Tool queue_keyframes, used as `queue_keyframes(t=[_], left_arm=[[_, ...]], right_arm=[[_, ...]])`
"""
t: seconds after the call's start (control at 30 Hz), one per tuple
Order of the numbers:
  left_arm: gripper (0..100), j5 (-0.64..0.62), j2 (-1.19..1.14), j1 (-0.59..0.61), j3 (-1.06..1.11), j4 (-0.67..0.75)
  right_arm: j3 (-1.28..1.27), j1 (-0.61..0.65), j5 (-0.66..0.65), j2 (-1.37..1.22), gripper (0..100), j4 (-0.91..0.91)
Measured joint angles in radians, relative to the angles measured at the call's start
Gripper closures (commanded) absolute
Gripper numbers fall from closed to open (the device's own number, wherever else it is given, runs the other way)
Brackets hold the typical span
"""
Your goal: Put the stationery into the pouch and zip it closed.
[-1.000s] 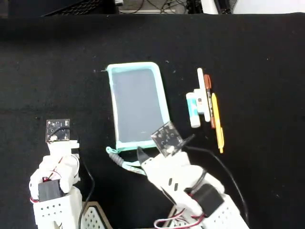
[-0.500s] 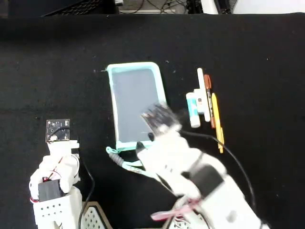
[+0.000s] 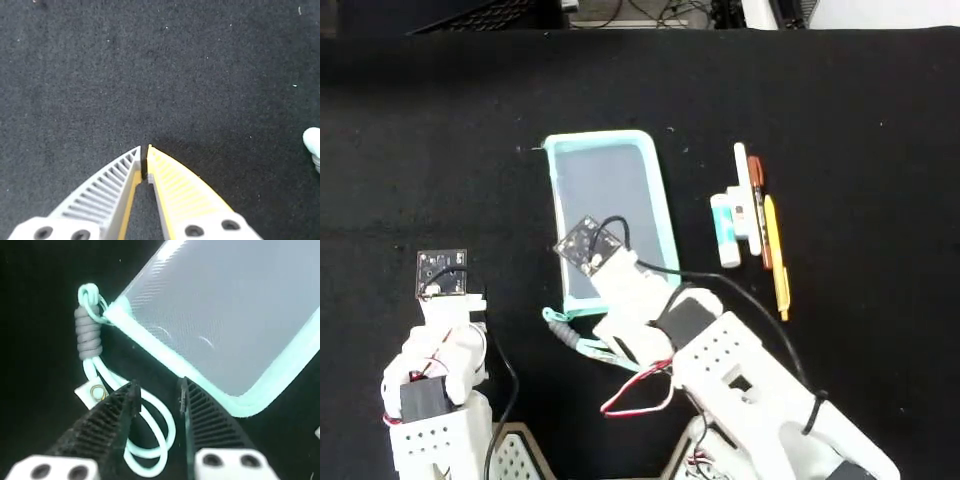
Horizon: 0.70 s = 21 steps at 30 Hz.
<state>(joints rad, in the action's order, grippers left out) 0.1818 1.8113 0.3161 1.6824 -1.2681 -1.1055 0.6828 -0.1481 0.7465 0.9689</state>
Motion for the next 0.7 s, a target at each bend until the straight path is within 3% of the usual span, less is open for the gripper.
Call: queue_keyframes(t=[0.33,0.5,0.7], left_arm=[[95,0.000,0.000,0.000,0.000,0.000],[95,0.000,0.000,0.000,0.000,0.000],[95,0.000,0.000,0.000,0.000,0.000]], right_arm=[[0.000,0.000,-0.011,-0.005,85.4,0.060],[0.000,-0.048,-0.011,-0.006,75.2,0.060],[0.000,-0.064,-0.044,-0.006,78.9,0.063]])
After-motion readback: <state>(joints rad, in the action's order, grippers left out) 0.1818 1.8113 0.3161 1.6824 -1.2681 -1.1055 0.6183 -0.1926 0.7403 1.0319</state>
